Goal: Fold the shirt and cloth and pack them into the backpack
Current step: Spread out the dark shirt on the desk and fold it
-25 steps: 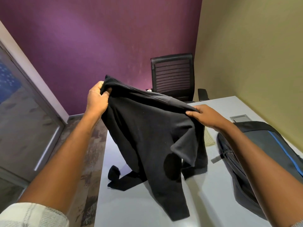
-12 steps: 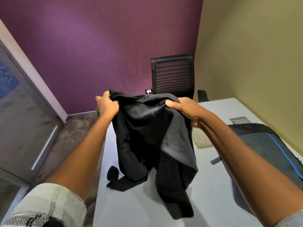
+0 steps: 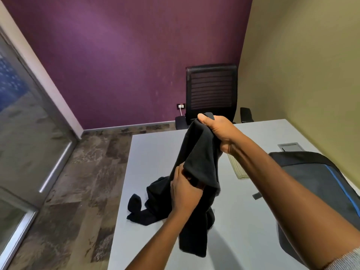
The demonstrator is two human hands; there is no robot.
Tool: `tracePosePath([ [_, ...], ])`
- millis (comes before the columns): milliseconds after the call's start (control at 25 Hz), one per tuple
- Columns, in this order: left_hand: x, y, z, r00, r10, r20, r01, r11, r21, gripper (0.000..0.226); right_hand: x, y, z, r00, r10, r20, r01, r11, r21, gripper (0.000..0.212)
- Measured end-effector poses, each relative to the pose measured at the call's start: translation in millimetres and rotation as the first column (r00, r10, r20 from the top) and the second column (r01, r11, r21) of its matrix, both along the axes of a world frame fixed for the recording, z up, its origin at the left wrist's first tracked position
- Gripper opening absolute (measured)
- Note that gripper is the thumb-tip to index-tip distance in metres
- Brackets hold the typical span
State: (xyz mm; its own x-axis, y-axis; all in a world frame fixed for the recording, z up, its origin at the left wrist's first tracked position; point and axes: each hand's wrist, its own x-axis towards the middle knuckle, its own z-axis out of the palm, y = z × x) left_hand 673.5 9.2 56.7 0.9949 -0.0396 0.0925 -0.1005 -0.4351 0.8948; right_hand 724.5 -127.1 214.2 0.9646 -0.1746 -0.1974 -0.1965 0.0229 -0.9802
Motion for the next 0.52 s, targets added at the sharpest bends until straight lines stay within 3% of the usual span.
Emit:
tracePosePath([
  [80,11,0,7,0.997,0.068,0.036,-0.068,0.997,0.019,0.027,-1,-5,0,1.0,-0.027,-0.008,0.027,1.0,0.002,0.026],
  [240,34,11,15,0.987,0.136,0.082,-0.137,0.991,0.005,0.017,0,-35,-10,0.993,-0.111,-0.029,0.111,0.994,-0.019,0.026],
  [320,45,17,19,0.985,0.113,0.13,-0.114,0.994,-0.003,0.012,4,-57,-27,0.98,-0.189,-0.064,0.174,0.966,-0.193,0.028],
  [360,50,20,22,0.984,0.073,0.162,-0.075,0.997,0.006,0.008,5,-68,-37,0.972,-0.221,-0.084,0.172,0.904,-0.392,0.03],
  [440,63,24,30,0.983,-0.025,0.184,0.016,0.999,0.048,0.008,2,-80,-55,0.952,-0.278,-0.128,0.073,0.614,-0.786,0.04],
  [480,68,24,35,0.98,-0.072,0.185,0.058,0.995,0.083,0.01,-1,-79,-61,0.955,-0.278,-0.104,0.054,0.507,-0.86,0.048],
  [520,72,22,40,0.975,-0.12,0.187,0.098,0.988,0.123,0.011,-3,-74,-67,0.972,-0.227,-0.054,0.07,0.503,-0.861,0.055],
])
